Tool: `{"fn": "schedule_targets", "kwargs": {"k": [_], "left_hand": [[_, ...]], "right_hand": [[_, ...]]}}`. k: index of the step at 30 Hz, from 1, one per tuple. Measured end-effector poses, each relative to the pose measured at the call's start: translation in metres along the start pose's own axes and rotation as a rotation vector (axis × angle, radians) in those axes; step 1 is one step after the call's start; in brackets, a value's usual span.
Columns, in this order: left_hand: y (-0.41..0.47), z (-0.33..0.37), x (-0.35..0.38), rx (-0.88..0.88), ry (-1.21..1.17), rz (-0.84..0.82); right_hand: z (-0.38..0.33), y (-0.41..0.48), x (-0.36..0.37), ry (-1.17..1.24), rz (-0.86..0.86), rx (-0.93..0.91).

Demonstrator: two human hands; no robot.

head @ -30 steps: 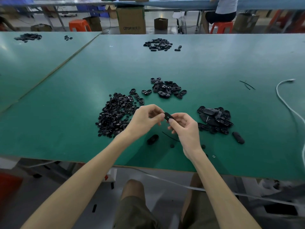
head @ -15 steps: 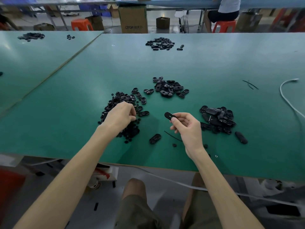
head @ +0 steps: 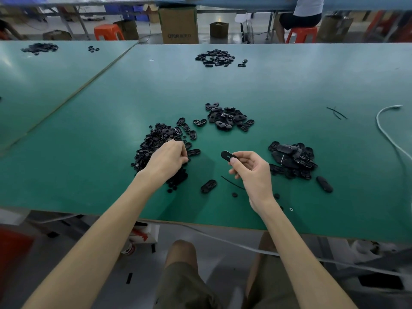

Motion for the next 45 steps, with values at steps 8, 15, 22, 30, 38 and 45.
{"fn": "schedule_targets", "kwargs": {"k": [8, 15, 22, 30, 38, 45], "left_hand": [[-0.002, -0.001, 0.005, -0.062, -0.020, 0.023], [-0.008, 0.022, -0.011, -0.038, -0.466, 0.041], [-0.018, 0.052, -0.011, 0.046, -0.797, -0.011], [-0.021, 0.060, -0.002, 0.093, -0.814, 0.058], [-0.023, 0.057, 0.003, 0.104, -0.731, 0.139], [-0.027, 0.061, 0.002, 0.178, -0.622, 0.218]], "right_hand": [[0.001, 0.000, 0.000, -0.003, -0.004, 0.005], [0.002, 0.000, -0.001, 0.004, -0.002, -0.003], [0.001, -0.001, 0.001, 0.017, -0.007, -0.009], [-0.001, -0.001, 0.001, 0.020, -0.017, -0.023], [-0.002, -0.002, 0.001, 0.021, 0.001, -0.037], [0.000, -0.001, -0.001, 0.041, 0.013, -0.022]]}}
Point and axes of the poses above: each hand's wrist, its own y-axis towards the middle knuckle, its own x-axis out of the palm, z = x × y, the point moved 6 cm from there along y, towards the middle knuckle, and after that the axes turned 4 degrees about z, right-handed, at the moved point
